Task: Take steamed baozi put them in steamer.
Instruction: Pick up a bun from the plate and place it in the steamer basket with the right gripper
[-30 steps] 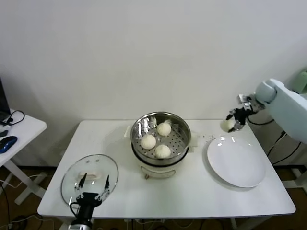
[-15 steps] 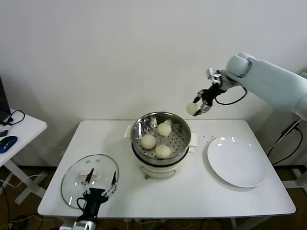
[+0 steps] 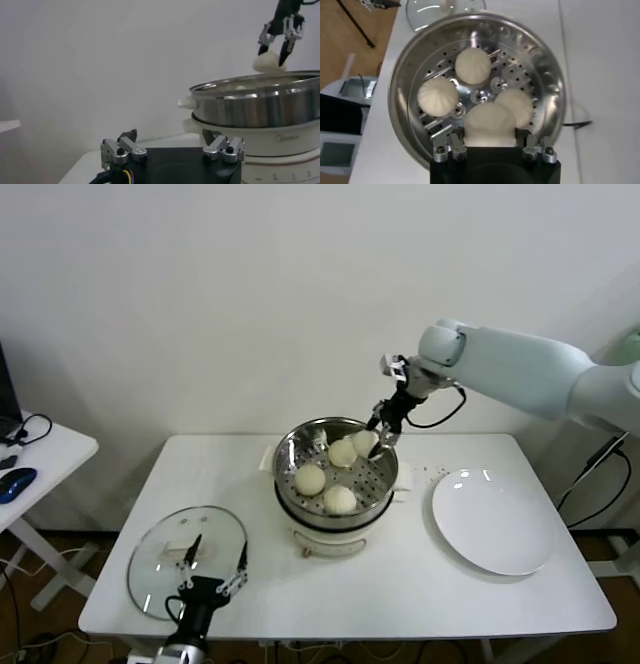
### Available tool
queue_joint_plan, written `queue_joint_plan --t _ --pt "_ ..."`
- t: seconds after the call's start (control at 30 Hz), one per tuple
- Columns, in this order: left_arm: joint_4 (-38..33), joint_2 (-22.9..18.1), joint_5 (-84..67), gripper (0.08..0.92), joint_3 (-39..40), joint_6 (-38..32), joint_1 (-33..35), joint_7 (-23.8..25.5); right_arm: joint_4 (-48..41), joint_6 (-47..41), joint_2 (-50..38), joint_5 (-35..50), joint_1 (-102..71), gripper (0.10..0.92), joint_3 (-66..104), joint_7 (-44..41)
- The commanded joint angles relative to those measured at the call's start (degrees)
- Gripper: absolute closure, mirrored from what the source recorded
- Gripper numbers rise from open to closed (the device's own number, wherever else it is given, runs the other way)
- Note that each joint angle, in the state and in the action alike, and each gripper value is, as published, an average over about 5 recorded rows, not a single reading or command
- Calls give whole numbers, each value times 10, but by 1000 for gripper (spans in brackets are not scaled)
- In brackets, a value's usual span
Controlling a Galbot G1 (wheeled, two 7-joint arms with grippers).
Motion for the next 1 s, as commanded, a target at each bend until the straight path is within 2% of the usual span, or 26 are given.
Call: queue_joint_plan --t 0.03,1.0 --pt "2 3 -6 177 1 -2 -1 0 -3 -11 34 26 -26 357 -46 10" --pt "2 -1 -3 177 4 1 -1 -2 -33 -4 41 -16 -48 355 -41 11"
